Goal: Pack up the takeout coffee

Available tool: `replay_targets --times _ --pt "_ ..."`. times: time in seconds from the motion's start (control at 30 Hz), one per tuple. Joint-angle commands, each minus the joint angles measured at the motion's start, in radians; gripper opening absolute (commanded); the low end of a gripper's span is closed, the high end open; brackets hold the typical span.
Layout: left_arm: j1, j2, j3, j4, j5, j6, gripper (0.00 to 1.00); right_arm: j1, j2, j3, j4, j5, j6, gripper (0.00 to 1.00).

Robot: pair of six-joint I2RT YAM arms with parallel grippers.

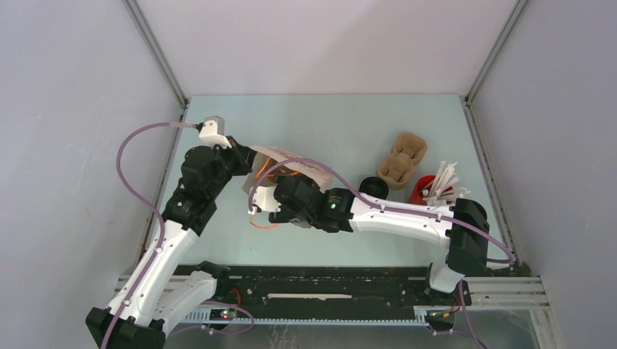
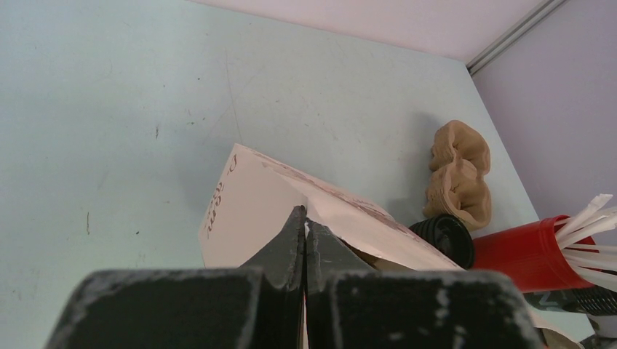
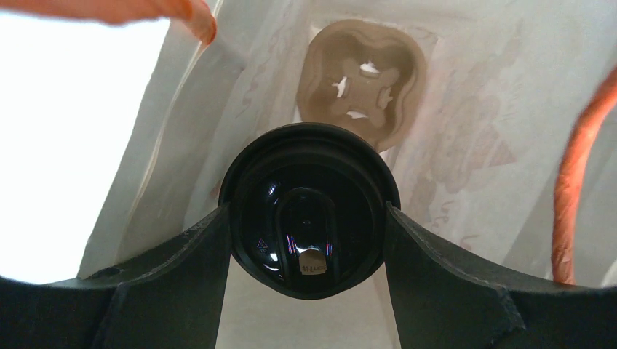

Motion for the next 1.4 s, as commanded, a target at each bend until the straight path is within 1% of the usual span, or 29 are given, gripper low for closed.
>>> replay_targets --times 0.0,0.17,0.23,0.3,0.37,0.5,0.63,0.77,0.87,0.93,1.07,1.37 --pt "-0.002 -0.021 0.056 0.034 0.015 0.02 0.0 0.001 -0.019 0.025 0.056 0.051 -0.038 0.26" --pt "-0.003 -0.026 0.056 0.034 0.021 0.02 0.0 -0.027 -0.002 0.029 0.03 0.016 -0.012 0.26" --pt "-0.002 -0.025 0.056 0.034 0.021 0.023 0.0 -0.055 0.0 0.039 0.012 -0.036 0.019 0.26" --pt "-0.003 -0.02 0.056 0.035 0.021 0.033 0.0 -0.08 0.009 0.081 -0.051 -0.122 0.063 0.26" --pt "-0.004 -0.021 0.055 0.038 0.025 0.044 0.0 -0.093 0.025 0.12 -0.115 -0.175 0.111 0.26" --pt "-0.002 -0.042 0.037 0.072 0.043 0.06 0.0 -0.112 0.035 0.11 -0.128 -0.24 0.152 0.26" --pt "-0.003 -0.057 0.021 0.102 0.06 0.076 0.0 -0.109 0.041 0.104 -0.123 -0.192 0.191 0.26" --pt "-0.012 -0.069 0.0 0.135 0.076 0.092 0.0 -0.074 -0.015 0.029 -0.001 -0.077 0.206 0.25" --pt "-0.061 -0.081 -0.01 0.131 0.036 0.126 0.0 -0.032 -0.051 -0.043 0.114 0.006 0.181 0.25" --pt "-0.099 -0.086 -0.013 0.102 0.013 0.145 0.0 -0.017 -0.043 -0.047 0.126 0.033 0.174 0.25" --pt "-0.107 -0.125 -0.068 0.034 0.037 0.114 0.0 0.008 -0.026 -0.055 0.128 0.1 0.161 0.24" --pt "-0.107 -0.25 -0.195 -0.054 0.077 0.067 0.0 0.027 -0.036 -0.075 0.128 0.11 0.134 0.24"
